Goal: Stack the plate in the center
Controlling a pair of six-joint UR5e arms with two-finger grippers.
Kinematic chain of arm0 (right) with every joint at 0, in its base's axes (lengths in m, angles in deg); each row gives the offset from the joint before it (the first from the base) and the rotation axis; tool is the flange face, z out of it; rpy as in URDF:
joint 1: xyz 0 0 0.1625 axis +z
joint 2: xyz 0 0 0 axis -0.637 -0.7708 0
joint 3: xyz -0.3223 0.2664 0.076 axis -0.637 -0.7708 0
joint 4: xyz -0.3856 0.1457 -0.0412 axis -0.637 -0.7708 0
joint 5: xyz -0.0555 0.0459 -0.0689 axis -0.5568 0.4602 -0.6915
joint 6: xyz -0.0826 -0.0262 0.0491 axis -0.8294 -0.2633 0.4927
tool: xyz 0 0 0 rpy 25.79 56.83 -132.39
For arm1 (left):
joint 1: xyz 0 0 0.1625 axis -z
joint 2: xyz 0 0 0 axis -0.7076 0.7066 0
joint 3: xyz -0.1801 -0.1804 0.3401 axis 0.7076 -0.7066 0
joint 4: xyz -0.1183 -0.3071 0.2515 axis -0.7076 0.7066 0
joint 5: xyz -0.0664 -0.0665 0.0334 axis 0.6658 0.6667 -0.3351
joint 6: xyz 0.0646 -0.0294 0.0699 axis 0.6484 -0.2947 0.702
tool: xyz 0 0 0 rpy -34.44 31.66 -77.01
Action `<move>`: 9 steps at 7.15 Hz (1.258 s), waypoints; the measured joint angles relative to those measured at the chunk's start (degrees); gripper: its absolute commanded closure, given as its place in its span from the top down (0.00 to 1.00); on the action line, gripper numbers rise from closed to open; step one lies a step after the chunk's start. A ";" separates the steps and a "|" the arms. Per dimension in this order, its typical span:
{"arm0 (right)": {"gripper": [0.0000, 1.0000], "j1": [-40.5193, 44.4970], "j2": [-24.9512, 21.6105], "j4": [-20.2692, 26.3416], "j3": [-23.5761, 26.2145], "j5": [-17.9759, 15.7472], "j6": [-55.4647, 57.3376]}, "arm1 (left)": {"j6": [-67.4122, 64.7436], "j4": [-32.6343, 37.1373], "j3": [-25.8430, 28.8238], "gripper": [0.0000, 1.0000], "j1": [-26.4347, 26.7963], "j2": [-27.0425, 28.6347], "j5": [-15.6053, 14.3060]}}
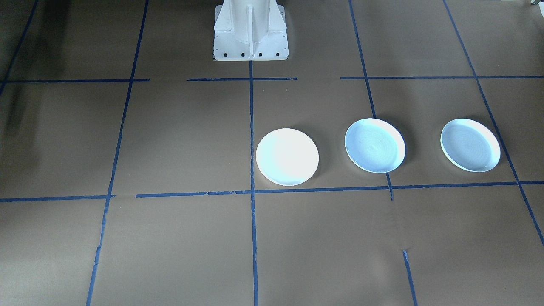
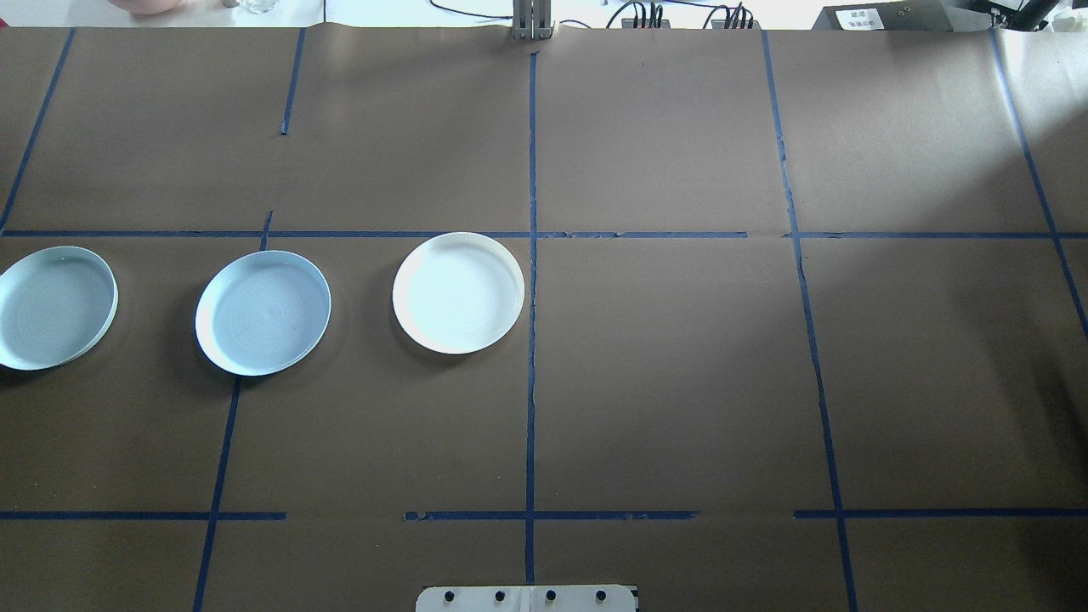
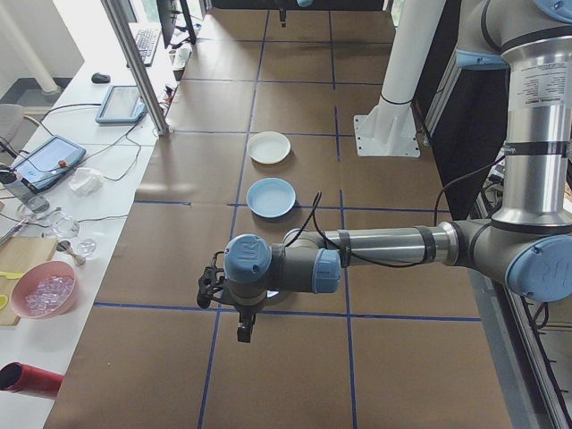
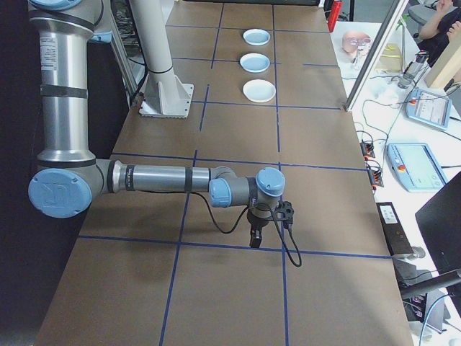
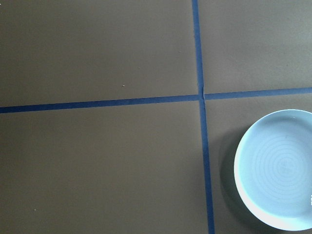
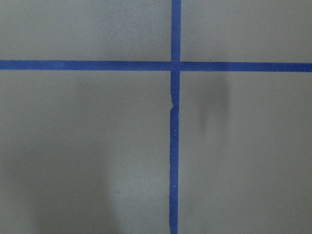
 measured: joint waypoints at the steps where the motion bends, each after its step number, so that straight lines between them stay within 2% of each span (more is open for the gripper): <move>1: 1.00 0.00 0.00 0.00 0.01 0.00 0.00 | 0.01 -0.02 -0.05 1.00 0.01 -0.11 0.52; 5: 1.00 0.00 0.00 0.00 -0.02 0.00 0.00 | -0.06 0.07 0.15 1.00 -0.24 -0.19 0.58; 6: 1.00 0.00 0.00 0.00 -0.03 0.00 0.00 | -1.59 0.27 0.39 1.00 -1.73 0.03 0.74; 9: 1.00 0.00 0.00 0.00 0.01 0.00 0.00 | -14.22 5.96 2.18 1.00 -12.58 2.34 0.61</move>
